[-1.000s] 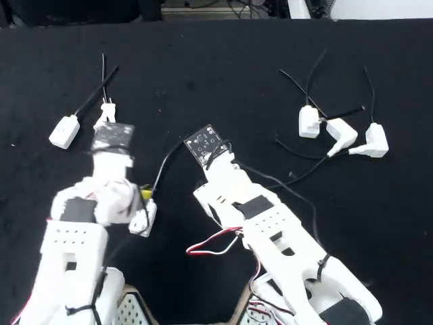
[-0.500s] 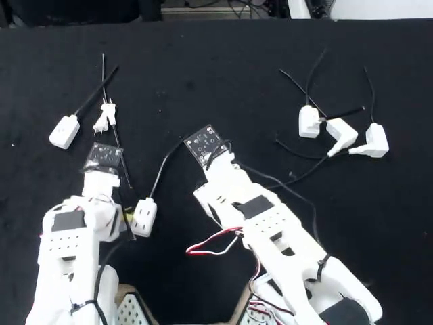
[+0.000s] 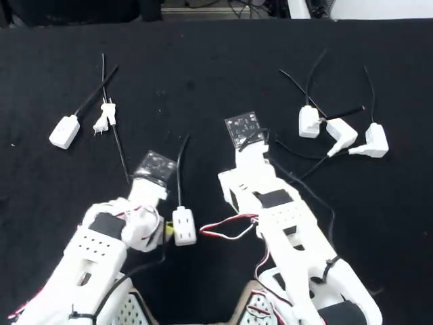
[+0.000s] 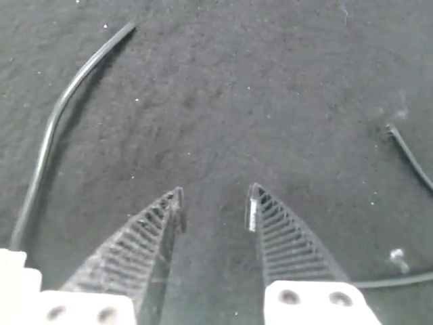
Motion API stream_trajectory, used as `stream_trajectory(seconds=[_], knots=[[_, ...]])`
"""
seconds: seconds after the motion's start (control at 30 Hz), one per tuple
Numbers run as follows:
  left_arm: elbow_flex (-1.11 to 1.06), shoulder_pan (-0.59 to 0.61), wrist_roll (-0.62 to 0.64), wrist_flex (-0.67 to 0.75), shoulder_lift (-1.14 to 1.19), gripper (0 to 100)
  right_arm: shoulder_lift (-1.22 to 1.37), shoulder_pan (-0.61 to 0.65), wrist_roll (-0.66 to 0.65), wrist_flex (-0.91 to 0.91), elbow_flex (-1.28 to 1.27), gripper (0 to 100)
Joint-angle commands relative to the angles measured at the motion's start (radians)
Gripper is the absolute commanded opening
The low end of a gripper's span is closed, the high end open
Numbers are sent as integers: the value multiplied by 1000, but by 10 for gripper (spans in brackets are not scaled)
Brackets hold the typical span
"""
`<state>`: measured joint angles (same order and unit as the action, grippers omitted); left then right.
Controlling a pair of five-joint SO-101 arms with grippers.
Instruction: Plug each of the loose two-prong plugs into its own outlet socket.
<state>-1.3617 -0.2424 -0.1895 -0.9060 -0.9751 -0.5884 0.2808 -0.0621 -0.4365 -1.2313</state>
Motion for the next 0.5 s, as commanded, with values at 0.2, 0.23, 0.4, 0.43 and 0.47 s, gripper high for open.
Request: stream_trajectory(seconds=[0.2, 0.23, 0.4, 0.43, 0.47], knots=[[156, -137, 163, 2, -14, 268, -42, -20, 9, 25, 47, 142], [160, -134, 157, 2, -14, 268, -42, -20, 9, 25, 45, 142], [173, 16, 112, 5, -14, 268, -42, -21, 9, 25, 45, 142], [180, 54, 114, 20, -14, 268, -42, -21, 9, 25, 47, 142], [182, 90, 117, 48, -14, 268, -42, -21, 9, 25, 47, 142]])
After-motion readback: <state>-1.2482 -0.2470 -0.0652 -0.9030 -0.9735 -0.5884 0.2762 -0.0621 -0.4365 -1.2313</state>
